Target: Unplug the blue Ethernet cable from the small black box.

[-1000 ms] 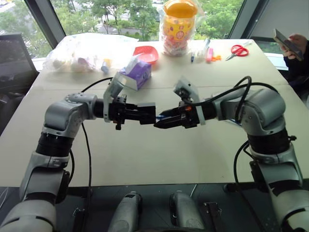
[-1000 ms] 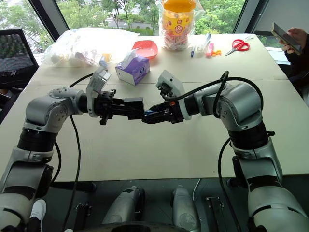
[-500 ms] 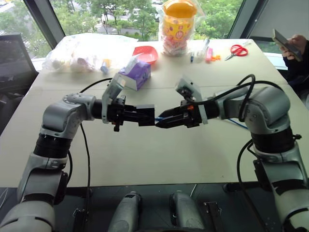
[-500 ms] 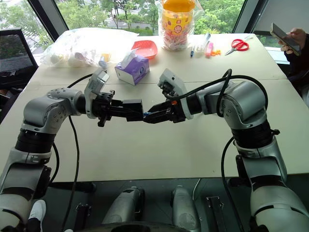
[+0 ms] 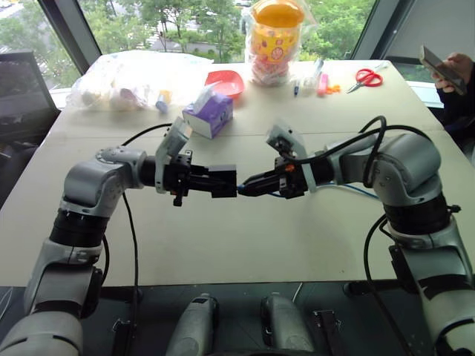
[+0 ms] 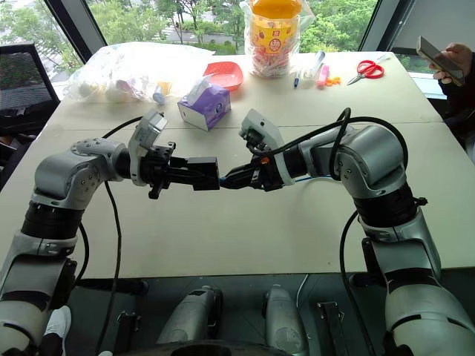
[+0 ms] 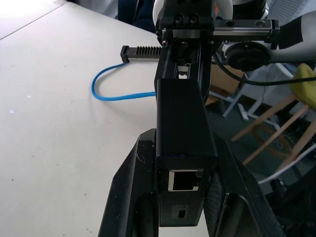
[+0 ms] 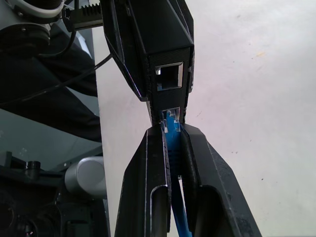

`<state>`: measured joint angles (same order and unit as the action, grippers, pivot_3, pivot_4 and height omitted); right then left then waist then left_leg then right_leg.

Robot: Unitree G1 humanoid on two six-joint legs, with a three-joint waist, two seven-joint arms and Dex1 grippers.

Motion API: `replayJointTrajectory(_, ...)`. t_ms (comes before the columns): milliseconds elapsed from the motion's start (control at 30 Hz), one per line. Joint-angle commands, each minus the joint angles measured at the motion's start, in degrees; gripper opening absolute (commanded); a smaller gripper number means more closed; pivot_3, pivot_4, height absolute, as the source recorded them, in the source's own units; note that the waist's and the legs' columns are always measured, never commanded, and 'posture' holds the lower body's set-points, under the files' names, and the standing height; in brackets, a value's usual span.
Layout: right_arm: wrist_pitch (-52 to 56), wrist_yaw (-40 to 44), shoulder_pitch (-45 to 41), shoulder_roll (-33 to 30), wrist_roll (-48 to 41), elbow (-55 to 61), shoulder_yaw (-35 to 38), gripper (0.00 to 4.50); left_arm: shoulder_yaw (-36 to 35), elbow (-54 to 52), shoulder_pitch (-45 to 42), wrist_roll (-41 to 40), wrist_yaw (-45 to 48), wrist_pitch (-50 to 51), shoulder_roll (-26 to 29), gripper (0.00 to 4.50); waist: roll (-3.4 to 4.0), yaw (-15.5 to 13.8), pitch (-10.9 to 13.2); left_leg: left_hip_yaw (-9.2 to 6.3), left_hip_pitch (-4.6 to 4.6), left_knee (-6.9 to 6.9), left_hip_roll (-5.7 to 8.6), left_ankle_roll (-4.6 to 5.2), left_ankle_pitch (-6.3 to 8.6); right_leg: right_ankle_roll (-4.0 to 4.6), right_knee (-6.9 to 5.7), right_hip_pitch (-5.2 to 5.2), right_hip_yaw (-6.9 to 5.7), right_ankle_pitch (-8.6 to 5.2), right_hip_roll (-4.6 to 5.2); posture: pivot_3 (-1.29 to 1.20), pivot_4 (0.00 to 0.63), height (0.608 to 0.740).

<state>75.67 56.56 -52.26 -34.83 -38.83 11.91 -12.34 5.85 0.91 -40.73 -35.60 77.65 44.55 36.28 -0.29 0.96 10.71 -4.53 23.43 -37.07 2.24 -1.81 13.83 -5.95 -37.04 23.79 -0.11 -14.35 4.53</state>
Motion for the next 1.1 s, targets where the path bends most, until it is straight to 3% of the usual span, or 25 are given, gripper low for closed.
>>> replayJointTrajectory(33,-0.66,-0.05,-1.70,-0.15,-1.16,1.32,0.91,0.01,0.19,-2.64,0.38,-0.81,1.48,-0.36,0.95,0.53,0.00,0.01,0.00,0.00,0.00,0.00,0.00,0.00,0.00,0.00,0.00,0.00,0.00,0.00,0.00,0.00,0.150,0.740)
replayJointTrajectory(633,-8.08,3.72,6.92,-10.72,2.44,-1.24,-1.50,0.01,1.01,-1.35,1.96,1.65,5.86,-4.71,5.37,0.53,-0.13,0.02,0.09,0.04,0.01,0.02,-0.02,0.02,0.02,0.00,0.07,0.00,0.00,-0.01,0.02,0.00,0.150,0.740)
replayJointTrajectory(733,-19.57,-14.24,8.69,-3.50,15.01,-9.10,0.47,0.01,-0.81,5.74,1.01,8.72,-6.91,-15.55,-1.82,0.53,-0.14,-0.16,0.08,0.04,-0.06,0.00,-0.04,0.02,0.01,0.00,0.06,-0.07,0.00,-0.01,0.01,0.00,0.150,0.740)
replayJointTrajectory(900,-27.71,-30.15,8.76,5.05,24.22,-19.38,3.82,0.01,3.79,13.82,1.81,20.97,-15.63,-32.31,-8.45,0.53,-0.16,-0.33,0.09,0.13,0.04,-0.03,0.03,0.00,-0.04,-0.01,0.04,0.08,0.09,0.03,0.05,0.00,0.150,0.740)
replayJointTrajectory(933,-28.15,-31.88,8.74,6.28,24.89,-20.44,4.47,0.86,4.17,14.80,2.01,21.70,-16.24,-33.86,-9.76,0.53,-0.15,-0.41,0.09,0.14,0.06,0.01,0.04,0.00,-0.03,-0.01,0.02,0.11,0.10,0.03,0.07,0.00,0.150,0.740)
replayJointTrajectory(1100,-27.20,-36.01,8.70,10.37,25.10,-20.29,8.60,3.14,4.22,20.20,1.92,23.57,-19.50,-38.09,-15.39,0.53,-0.14,-0.31,0.09,0.15,0.62,-0.01,0.05,0.00,-0.04,-0.03,-0.06,0.70,0.09,0.04,0.08,0.00,0.150,0.740)
